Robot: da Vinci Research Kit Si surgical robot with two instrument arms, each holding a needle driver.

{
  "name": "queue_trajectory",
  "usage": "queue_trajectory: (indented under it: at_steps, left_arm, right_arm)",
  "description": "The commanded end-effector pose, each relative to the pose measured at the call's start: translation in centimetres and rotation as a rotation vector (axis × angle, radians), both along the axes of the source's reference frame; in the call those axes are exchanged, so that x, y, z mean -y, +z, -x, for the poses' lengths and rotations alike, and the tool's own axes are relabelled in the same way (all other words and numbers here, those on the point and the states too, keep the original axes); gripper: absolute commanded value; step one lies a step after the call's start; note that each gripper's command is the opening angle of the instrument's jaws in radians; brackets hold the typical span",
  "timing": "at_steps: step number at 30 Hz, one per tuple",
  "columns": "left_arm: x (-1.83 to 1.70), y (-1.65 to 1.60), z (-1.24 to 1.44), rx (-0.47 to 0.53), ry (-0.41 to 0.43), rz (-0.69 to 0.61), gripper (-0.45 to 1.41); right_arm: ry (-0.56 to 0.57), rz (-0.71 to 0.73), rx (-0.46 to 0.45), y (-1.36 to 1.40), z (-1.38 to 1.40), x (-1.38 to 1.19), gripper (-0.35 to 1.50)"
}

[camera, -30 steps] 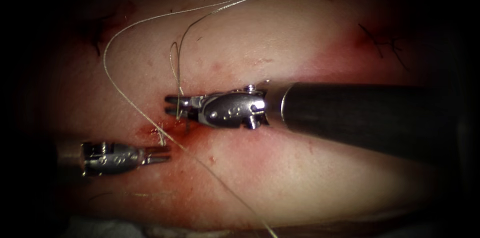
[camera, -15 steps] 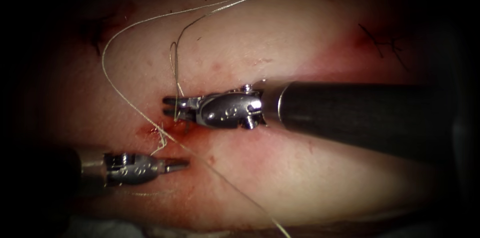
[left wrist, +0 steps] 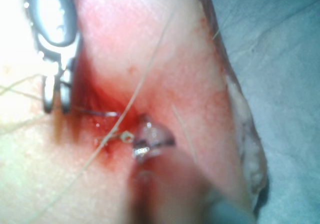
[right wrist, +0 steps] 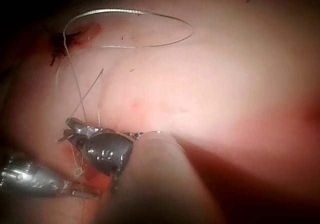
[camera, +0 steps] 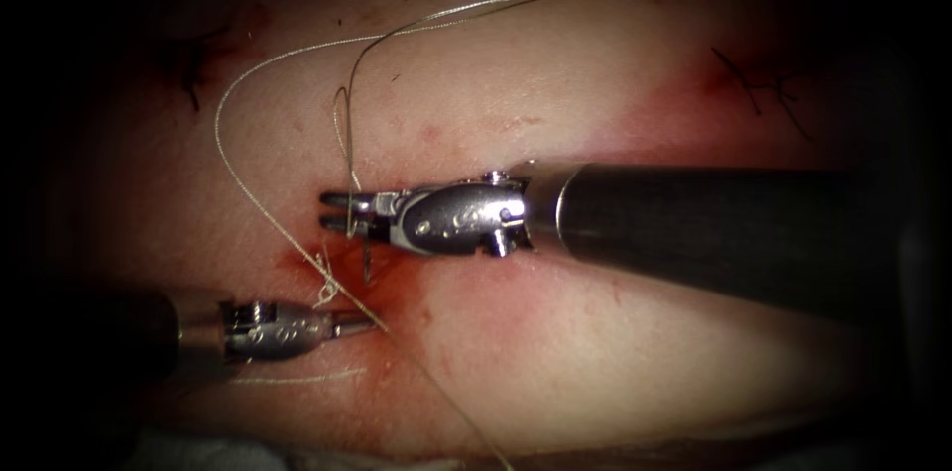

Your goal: Wound Closure

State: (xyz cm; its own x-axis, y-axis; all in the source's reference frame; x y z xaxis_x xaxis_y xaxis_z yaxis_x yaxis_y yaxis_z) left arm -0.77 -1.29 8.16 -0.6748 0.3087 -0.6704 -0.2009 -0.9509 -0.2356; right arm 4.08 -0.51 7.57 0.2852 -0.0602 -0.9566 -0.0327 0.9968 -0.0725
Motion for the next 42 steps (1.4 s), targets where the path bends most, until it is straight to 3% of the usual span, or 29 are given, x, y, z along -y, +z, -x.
queue_trajectory:
  at_steps: [1, 24, 37, 42]
  left_arm:
    - [0.08, 0.05, 0.04, 0.001, 0.001, -0.004, 0.02]
    - [0.02, -0.05, 0.02, 0.007, 0.005, -0.015, -0.01]
    - [0.02, -0.05, -0.01, 0.011, 0.010, -0.016, -0.06]
    - [0.02, -0.04, -0.02, 0.011, 0.011, -0.015, -0.08]
  right_arm:
    - [-0.006, -0.002, -0.004, 0.06, -0.04, 0.04, -0.35]
    - [-0.090, -0.038, 0.045, 0.07, -0.06, 0.22, -0.35]
    - [-0.204, -0.052, 0.067, 0.12, -0.14, 0.52, -0.35]
    - [-0.192, -0.135, 0.071, 0.06, -0.19, 0.56, -0.35]
